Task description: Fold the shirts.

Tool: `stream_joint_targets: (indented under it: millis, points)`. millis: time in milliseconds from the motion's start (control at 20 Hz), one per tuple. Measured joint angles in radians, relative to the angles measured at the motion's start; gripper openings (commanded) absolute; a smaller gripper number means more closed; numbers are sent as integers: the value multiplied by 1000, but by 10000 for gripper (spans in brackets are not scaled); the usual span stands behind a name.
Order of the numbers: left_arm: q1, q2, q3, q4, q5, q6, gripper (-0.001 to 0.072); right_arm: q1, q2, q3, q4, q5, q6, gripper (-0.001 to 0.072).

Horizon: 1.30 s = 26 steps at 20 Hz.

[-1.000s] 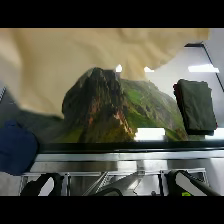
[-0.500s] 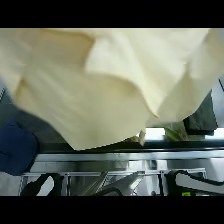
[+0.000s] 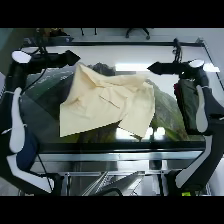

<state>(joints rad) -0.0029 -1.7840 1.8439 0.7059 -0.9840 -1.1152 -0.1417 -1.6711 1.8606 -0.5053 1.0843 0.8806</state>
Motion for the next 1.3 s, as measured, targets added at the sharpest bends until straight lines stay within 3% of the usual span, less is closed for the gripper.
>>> stream_joint_targets:
  millis: [50, 100, 350, 600, 950, 1300]
  points:
    - [6, -53, 56, 10, -38, -36, 673, -4, -26, -1, -17, 0, 10, 444]
    - [20, -87, 101, 14, -77, -67, 673, -14, -37, -1, -27, 6, 14, 474]
    - [169, -69, 108, 45, -319, -209, 672, -129, -14, -3, -188, 151, 98, 473]
    - [294, 139, -266, 230, -457, -277, 672, -207, -4, -88, -282, 311, 148, 467]
    - [376, 405, -860, 360, -328, -272, 671, -153, -2, -246, -288, 355, 122, 466]
    - [387, 460, -1112, 367, -174, -249, 671, -82, -4, -272, -288, 335, 113, 466]
